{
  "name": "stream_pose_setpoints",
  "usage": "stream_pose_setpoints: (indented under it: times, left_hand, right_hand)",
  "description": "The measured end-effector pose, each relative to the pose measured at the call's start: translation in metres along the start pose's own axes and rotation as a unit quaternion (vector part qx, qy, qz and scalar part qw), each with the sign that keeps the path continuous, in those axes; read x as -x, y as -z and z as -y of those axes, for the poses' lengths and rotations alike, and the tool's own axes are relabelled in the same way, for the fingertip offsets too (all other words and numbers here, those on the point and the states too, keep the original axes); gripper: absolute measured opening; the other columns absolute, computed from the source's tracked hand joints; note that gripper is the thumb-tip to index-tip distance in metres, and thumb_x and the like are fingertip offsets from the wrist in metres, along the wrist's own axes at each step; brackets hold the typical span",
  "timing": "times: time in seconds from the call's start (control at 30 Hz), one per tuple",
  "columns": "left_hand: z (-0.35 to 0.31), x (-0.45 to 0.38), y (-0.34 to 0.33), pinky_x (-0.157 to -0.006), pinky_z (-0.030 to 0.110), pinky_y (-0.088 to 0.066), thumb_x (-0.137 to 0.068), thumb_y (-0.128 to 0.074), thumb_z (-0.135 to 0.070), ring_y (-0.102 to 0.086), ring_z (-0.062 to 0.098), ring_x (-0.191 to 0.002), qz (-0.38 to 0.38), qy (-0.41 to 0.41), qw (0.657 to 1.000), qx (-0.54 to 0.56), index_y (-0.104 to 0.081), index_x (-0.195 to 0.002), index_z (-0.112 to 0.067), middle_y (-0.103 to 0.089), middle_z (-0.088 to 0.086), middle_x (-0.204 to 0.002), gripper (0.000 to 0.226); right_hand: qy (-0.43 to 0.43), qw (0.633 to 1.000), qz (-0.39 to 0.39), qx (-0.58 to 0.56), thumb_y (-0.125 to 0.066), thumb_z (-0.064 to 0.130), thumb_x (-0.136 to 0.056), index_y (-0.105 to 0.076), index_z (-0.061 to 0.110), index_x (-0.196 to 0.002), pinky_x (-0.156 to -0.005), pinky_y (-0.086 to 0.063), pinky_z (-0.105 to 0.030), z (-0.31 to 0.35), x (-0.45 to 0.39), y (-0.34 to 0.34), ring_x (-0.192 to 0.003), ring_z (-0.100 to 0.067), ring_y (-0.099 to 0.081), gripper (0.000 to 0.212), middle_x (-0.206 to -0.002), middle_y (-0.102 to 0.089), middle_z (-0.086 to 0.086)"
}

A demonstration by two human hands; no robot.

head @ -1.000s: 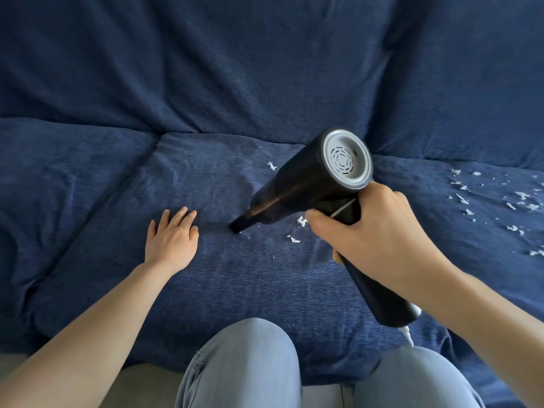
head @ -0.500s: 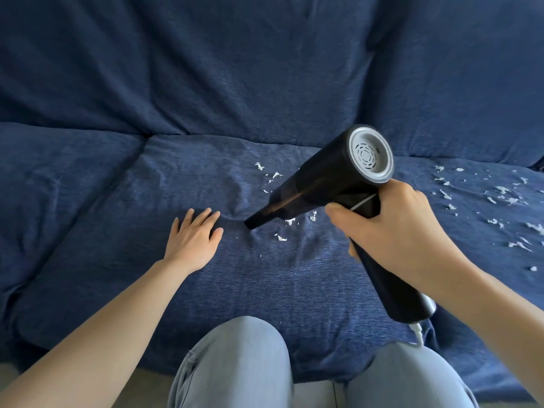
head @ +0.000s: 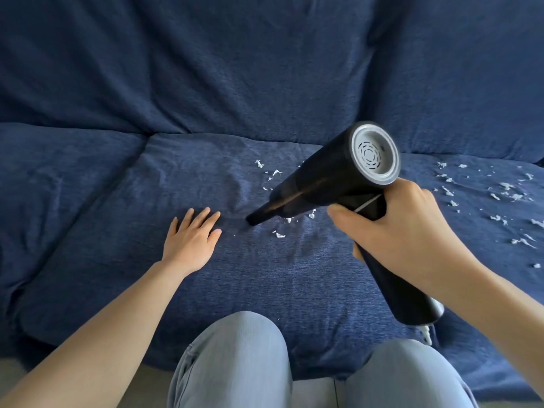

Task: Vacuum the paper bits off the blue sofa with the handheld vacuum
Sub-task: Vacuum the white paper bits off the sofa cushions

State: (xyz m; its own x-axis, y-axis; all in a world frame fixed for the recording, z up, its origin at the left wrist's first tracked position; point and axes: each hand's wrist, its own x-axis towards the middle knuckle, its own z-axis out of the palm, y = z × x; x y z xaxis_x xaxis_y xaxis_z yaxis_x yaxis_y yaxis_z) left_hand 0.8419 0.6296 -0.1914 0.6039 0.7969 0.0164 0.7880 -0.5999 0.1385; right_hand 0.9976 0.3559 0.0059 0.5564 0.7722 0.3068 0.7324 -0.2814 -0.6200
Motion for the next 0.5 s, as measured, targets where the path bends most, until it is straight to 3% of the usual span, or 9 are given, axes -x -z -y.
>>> stream_pose_setpoints:
  times: [0.07, 0.17, 0.3, 0.43, 0.5]
  left_hand:
    - [0.001, 0.000, 0.000, -0.120, 0.045, -0.002, -0.102, -0.017, -0.046, 0.003, 0.018, -0.149, 0.001, 0.001, 1.000, -0.004, -0.011, -0.152, -0.036, -0.004, -0.012, -0.161, 0.052]
    - [0.001, -0.001, 0.000, -0.120, 0.045, -0.001, -0.101, -0.015, -0.046, 0.004, 0.017, -0.149, 0.005, 0.002, 1.000, -0.011, -0.010, -0.152, -0.037, -0.003, -0.013, -0.161, 0.052]
    - [-0.001, 0.000, -0.001, -0.120, 0.044, -0.001, -0.102, -0.017, -0.045, 0.003, 0.017, -0.149, 0.004, 0.008, 1.000, -0.003, -0.011, -0.152, -0.037, -0.004, -0.013, -0.161, 0.051]
    - [-0.001, 0.002, -0.001, -0.120, 0.045, -0.002, -0.102, -0.019, -0.044, 0.001, 0.018, -0.149, 0.000, 0.008, 1.000, -0.005, -0.013, -0.152, -0.036, -0.006, -0.012, -0.161, 0.051]
    - [-0.002, 0.002, -0.001, -0.120, 0.045, -0.002, -0.102, -0.019, -0.044, 0.001, 0.018, -0.149, -0.002, 0.009, 1.000, -0.001, -0.013, -0.152, -0.035, -0.006, -0.012, -0.161, 0.051]
  right_hand:
    - [0.011, 1.000, 0.014, -0.006, -0.061, 0.044, -0.071, -0.059, 0.014, -0.067, -0.061, -0.047, -0.013, 0.005, 0.004, 0.000, -0.060, -0.008, -0.064, 0.031, -0.057, -0.069, 0.008]
    - [0.023, 0.999, 0.024, -0.009, -0.059, 0.047, -0.068, -0.057, 0.016, -0.067, -0.065, -0.050, -0.020, 0.008, 0.008, -0.003, -0.064, -0.009, -0.063, 0.031, -0.057, -0.067, 0.005]
    - [0.025, 0.999, 0.029, -0.004, -0.058, 0.047, -0.069, -0.050, 0.025, -0.065, -0.065, -0.046, -0.015, 0.004, 0.009, -0.002, -0.069, -0.011, -0.063, 0.025, -0.049, -0.060, 0.006]
    - [0.007, 1.000, 0.007, -0.001, -0.059, 0.047, -0.069, -0.056, 0.020, -0.069, -0.062, -0.047, -0.014, -0.007, 0.006, 0.007, -0.067, -0.010, -0.065, 0.028, -0.051, -0.064, -0.001]
    - [0.008, 1.000, 0.010, -0.004, -0.059, 0.047, -0.069, -0.055, 0.020, -0.068, -0.062, -0.047, -0.013, -0.008, 0.008, 0.009, -0.064, -0.007, -0.064, 0.028, -0.063, -0.068, 0.015]
